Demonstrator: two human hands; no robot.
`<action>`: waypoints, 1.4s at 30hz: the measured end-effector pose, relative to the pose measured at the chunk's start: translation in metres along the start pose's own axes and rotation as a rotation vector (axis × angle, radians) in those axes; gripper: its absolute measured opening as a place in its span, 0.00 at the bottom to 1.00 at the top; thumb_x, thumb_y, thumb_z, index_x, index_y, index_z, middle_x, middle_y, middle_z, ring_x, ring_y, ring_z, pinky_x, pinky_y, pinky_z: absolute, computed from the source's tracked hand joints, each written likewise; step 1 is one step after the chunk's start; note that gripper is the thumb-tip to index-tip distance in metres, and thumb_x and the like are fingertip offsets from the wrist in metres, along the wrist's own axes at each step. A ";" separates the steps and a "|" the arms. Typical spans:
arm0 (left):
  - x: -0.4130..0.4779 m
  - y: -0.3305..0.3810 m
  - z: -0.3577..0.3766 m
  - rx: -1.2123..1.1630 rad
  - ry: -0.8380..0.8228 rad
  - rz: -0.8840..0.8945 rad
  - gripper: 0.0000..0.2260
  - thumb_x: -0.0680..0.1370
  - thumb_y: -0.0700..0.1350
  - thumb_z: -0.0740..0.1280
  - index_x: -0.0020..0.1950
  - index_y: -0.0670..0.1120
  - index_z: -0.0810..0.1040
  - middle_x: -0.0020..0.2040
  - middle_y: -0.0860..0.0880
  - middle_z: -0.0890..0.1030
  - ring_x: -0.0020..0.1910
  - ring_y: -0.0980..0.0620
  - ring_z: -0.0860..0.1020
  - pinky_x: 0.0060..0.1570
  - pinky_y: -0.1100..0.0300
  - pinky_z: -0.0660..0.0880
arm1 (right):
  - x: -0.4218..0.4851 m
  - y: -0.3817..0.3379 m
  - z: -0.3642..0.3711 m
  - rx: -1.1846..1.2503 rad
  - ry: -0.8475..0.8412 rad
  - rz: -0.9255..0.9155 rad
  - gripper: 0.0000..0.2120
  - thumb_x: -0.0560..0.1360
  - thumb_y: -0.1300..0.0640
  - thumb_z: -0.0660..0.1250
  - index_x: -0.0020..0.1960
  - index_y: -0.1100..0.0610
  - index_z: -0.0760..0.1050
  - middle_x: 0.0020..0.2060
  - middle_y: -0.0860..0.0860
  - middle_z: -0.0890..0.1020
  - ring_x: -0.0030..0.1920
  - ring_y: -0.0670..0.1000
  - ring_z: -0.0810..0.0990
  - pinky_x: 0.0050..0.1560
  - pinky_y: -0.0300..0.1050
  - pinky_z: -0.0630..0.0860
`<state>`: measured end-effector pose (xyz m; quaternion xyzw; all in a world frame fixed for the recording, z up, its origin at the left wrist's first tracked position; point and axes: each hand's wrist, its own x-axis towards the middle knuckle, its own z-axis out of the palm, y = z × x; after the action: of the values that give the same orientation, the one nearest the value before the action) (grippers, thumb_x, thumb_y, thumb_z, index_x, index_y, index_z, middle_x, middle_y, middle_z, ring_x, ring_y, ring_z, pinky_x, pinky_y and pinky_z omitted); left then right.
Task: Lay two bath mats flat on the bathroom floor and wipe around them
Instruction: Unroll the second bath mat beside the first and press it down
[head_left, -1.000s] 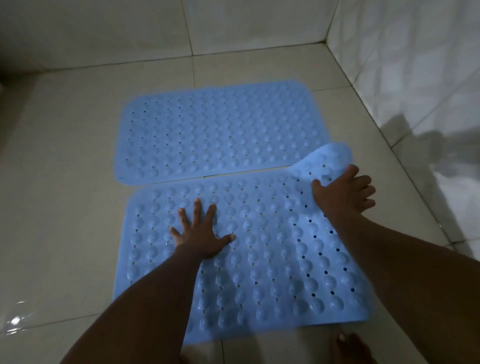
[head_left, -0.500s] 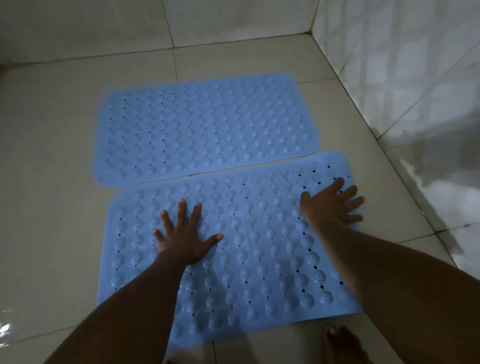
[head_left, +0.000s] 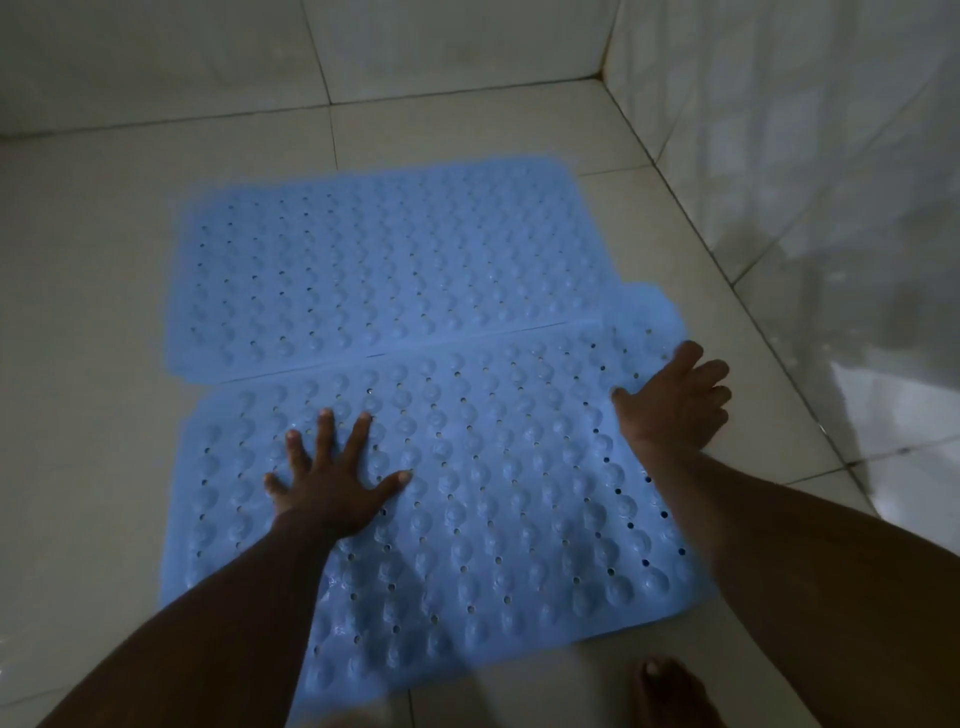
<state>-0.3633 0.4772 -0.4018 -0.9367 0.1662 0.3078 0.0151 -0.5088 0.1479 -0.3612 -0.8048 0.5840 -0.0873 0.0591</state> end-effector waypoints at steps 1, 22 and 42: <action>0.000 0.000 -0.001 0.001 -0.003 0.000 0.46 0.65 0.84 0.48 0.76 0.70 0.31 0.79 0.54 0.27 0.80 0.38 0.33 0.73 0.26 0.48 | 0.000 0.000 -0.001 -0.018 0.045 -0.034 0.39 0.64 0.43 0.79 0.64 0.57 0.62 0.60 0.63 0.70 0.56 0.67 0.73 0.54 0.61 0.72; -0.003 -0.014 0.011 0.006 -0.019 -0.019 0.43 0.68 0.82 0.45 0.75 0.68 0.27 0.76 0.53 0.22 0.78 0.38 0.30 0.73 0.27 0.45 | -0.053 -0.051 0.027 -0.114 -0.566 -0.398 0.39 0.72 0.33 0.65 0.77 0.49 0.59 0.75 0.57 0.59 0.75 0.64 0.60 0.69 0.60 0.69; 0.001 -0.021 -0.004 0.003 -0.053 -0.007 0.44 0.69 0.81 0.51 0.77 0.69 0.31 0.78 0.55 0.25 0.79 0.39 0.31 0.73 0.28 0.46 | -0.057 -0.057 0.029 -0.090 -0.623 -0.368 0.41 0.72 0.35 0.67 0.78 0.49 0.56 0.78 0.58 0.53 0.78 0.64 0.52 0.70 0.59 0.67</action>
<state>-0.3539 0.4960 -0.4009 -0.9289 0.1628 0.3320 0.0218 -0.4670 0.2192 -0.3821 -0.8862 0.3867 0.1787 0.1818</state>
